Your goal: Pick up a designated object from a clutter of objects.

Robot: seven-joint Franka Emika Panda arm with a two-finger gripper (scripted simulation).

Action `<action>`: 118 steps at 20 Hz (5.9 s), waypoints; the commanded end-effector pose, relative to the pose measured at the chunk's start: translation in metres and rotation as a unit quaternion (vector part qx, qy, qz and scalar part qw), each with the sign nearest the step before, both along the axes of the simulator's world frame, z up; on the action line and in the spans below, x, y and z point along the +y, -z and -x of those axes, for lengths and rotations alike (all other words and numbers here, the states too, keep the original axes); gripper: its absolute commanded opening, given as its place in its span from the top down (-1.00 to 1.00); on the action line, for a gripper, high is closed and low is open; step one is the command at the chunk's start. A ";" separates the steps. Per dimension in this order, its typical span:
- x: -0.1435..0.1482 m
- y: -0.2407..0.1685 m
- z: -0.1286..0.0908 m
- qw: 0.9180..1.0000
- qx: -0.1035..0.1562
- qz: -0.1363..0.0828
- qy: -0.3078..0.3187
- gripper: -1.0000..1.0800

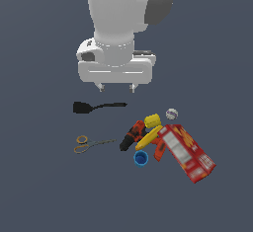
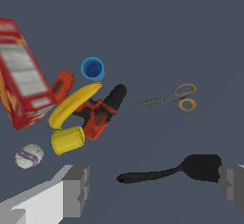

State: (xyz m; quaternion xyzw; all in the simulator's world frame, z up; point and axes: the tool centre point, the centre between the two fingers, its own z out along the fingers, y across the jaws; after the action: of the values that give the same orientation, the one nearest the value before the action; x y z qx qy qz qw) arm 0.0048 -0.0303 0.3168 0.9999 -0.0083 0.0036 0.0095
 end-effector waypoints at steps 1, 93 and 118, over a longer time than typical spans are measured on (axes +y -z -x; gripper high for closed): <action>0.000 0.000 0.000 1.000 0.000 0.000 0.000 -0.92; 0.091 0.274 -0.138 0.985 0.005 -0.009 -0.171 1.00; 0.174 0.061 -0.116 0.985 0.005 -0.008 -0.171 1.00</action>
State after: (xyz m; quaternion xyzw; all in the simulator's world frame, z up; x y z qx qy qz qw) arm 0.1226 0.1372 0.2384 0.9866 0.1633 -0.0003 0.0005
